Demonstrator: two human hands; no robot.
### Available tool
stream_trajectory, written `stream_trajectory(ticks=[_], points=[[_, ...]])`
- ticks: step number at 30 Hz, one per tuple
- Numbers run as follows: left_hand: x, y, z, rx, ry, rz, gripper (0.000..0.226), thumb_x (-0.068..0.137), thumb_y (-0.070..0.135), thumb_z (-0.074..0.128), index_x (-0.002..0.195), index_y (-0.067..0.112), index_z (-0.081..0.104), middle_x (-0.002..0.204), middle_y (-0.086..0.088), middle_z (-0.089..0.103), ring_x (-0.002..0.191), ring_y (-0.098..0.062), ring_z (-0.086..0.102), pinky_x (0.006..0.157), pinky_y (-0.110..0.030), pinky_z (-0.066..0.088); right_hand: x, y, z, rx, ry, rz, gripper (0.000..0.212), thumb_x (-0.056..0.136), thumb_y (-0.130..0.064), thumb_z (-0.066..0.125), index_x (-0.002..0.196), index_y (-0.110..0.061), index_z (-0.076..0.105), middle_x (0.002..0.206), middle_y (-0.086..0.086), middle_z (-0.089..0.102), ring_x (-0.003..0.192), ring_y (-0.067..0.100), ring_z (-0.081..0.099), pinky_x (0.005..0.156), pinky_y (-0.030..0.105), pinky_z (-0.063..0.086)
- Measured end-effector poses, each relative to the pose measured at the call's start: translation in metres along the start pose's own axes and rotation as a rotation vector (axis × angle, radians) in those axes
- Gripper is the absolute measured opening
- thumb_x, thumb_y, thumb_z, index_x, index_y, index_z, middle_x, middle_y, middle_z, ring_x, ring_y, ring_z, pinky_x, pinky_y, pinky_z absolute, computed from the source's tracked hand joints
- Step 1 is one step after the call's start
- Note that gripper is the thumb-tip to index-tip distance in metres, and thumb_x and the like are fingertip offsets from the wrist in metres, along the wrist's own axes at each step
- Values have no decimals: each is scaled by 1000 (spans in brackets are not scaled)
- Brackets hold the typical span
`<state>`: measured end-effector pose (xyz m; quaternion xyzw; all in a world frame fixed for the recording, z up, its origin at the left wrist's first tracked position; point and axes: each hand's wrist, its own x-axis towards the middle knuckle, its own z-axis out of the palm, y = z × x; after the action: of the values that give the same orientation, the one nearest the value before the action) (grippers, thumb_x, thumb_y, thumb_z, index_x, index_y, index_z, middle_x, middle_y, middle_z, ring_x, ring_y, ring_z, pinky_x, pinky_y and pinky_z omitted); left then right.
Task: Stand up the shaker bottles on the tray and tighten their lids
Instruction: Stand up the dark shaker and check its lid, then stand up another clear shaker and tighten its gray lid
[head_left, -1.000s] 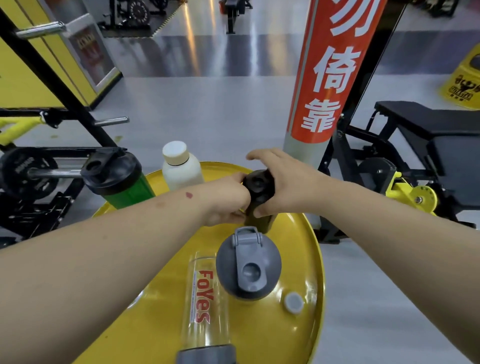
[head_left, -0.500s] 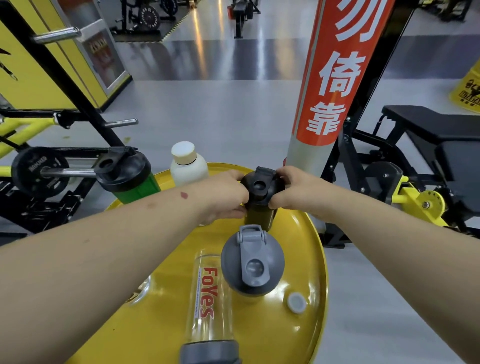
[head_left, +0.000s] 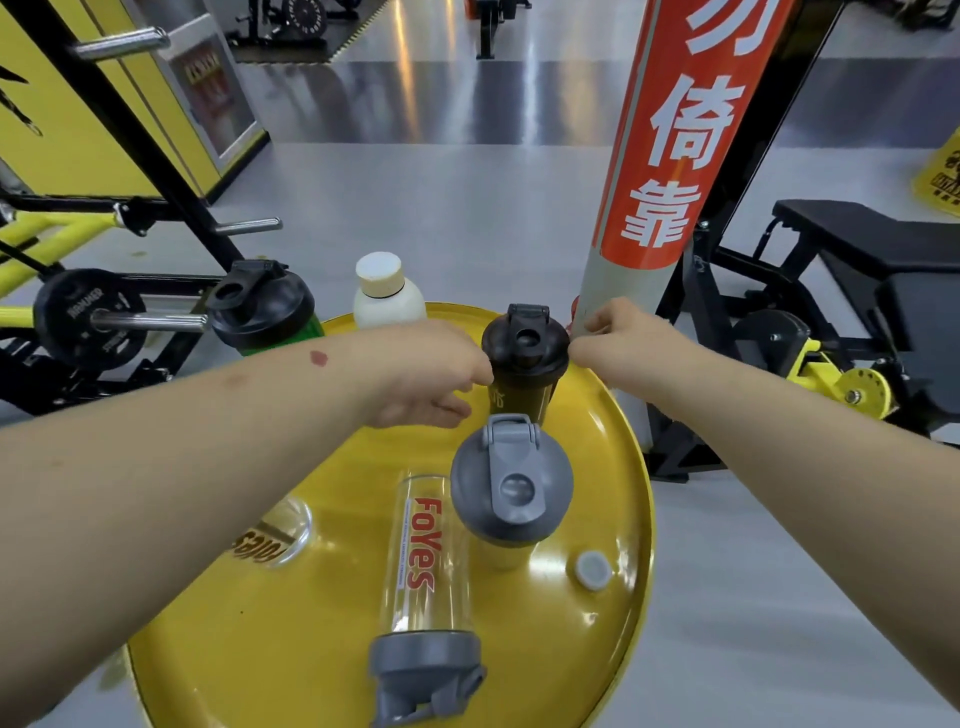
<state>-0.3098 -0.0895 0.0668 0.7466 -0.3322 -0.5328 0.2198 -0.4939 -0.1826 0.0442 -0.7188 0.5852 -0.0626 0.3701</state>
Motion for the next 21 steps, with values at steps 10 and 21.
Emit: stream_trajectory(ticks=[10,21], points=[[-41,-33,7,-85,-249,-125,37,100,6,42,132,5,61,133,-18,59,103,-52,72,95,-56,57,-60,5,6,326,-684,248,45,104,-34,56,144,-13,52,136,10,62,104,47,76,88,54,65],[-42,-40,26,-94,-166,11,32,103,13,47,129,12,65,129,-11,65,111,-41,70,95,-48,59,-78,3,1,323,-495,272,34,105,-17,48,136,-6,52,129,15,66,100,47,78,97,56,62]])
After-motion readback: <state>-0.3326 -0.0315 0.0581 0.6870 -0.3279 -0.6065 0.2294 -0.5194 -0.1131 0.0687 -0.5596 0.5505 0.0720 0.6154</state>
